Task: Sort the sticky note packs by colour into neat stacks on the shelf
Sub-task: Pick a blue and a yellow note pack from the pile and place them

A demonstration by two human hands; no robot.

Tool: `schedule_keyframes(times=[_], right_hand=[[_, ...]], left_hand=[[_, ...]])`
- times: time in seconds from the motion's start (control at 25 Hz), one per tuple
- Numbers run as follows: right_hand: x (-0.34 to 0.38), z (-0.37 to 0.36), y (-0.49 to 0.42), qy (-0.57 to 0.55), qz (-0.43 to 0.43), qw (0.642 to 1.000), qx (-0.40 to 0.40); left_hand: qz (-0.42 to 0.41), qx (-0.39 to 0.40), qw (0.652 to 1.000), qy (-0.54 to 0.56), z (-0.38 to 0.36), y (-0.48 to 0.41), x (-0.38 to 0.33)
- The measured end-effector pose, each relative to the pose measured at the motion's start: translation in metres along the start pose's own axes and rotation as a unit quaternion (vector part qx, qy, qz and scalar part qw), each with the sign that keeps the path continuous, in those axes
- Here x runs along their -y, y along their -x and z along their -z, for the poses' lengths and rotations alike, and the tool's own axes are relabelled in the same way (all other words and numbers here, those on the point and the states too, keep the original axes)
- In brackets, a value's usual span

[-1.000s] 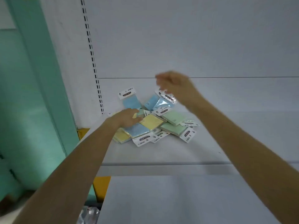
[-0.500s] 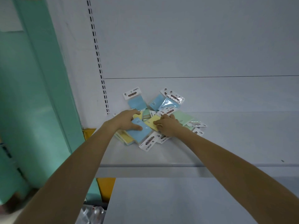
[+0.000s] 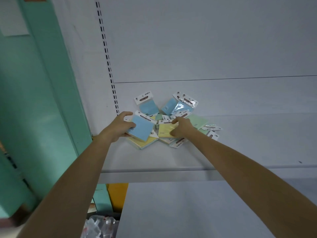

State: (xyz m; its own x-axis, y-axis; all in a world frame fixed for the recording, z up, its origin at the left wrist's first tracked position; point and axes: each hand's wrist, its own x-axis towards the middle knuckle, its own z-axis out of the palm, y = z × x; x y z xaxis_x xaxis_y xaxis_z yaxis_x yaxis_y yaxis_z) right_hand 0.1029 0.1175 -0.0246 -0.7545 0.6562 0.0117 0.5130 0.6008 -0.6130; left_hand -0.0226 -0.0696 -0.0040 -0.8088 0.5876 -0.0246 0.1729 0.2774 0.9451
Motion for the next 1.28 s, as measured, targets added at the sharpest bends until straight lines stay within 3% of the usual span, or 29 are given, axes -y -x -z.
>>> schedule_keyframes(times=[0.12,0.28,0.56,0.96,1.28], right_hand=[[0.008,0.002,0.002,-0.108,-0.007,0.994,-0.01],[0.004,0.003,0.013,-0.22,0.037,0.973,-0.061],[-0.091,0.097,0.04,-0.382,0.051,0.912,-0.141],[-0.341,0.272,0.11,-0.329,-0.022,0.914,-0.235],[-0.507,0.367,0.124,-0.292,-0.108,0.891,-0.33]], left_hand=[[-0.033,-0.028,0.997,0.056,-0.001,0.004,0.009],[-0.066,-0.11,0.991,0.041,-0.014,0.004,0.013],[-0.146,-0.069,0.986,0.031,-0.103,0.006,-0.035],[-0.18,0.065,0.981,0.044,-0.401,0.052,-0.122],[-0.144,0.167,0.972,0.075,-0.588,0.047,-0.186]])
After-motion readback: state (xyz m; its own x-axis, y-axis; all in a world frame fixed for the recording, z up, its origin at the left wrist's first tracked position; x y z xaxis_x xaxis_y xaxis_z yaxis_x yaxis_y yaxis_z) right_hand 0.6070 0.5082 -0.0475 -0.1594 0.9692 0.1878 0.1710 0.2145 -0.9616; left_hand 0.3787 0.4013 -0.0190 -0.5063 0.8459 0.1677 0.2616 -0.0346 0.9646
